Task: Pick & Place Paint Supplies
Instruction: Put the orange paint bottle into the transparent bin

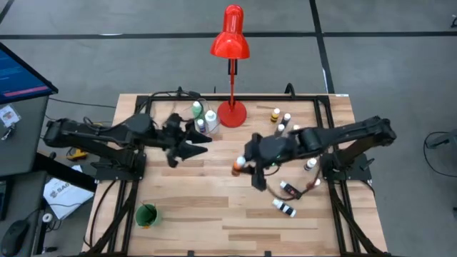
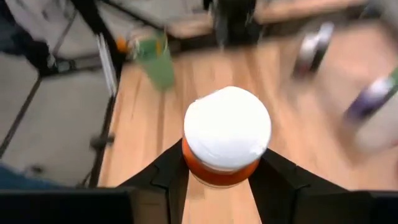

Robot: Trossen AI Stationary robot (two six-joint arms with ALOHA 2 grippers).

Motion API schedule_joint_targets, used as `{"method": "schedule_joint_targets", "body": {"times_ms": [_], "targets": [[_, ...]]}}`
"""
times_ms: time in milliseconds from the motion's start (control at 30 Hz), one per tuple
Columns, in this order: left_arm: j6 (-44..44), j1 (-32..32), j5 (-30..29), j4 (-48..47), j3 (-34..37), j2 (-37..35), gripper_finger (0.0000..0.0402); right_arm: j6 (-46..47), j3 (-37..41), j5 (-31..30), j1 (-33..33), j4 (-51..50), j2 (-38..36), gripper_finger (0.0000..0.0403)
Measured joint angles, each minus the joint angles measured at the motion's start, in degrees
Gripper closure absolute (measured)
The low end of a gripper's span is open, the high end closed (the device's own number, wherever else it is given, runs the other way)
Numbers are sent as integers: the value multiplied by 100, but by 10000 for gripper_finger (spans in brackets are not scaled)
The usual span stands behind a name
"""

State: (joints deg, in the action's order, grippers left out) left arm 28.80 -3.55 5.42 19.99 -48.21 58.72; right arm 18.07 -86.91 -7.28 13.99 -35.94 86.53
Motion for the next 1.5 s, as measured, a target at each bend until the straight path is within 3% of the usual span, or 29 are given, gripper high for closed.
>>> {"method": "schedule_joint_targets", "body": {"times_ms": [367,567,1133,1500], "targets": [[-898,-306,-213,-1512,20,699,185,134,-2,494,-55,-303,1354,260],[-997,-382,-216,-1980,20,897,185,-503,-13,412,-71,-38,2018,256],[-1038,-340,-269,-3406,11,-229,192,-1395,-19,30,-199,3089,3656,260],[-970,-350,-289,-3530,11,-591,199,-1294,-22,-12,-366,2921,3877,249]]}}
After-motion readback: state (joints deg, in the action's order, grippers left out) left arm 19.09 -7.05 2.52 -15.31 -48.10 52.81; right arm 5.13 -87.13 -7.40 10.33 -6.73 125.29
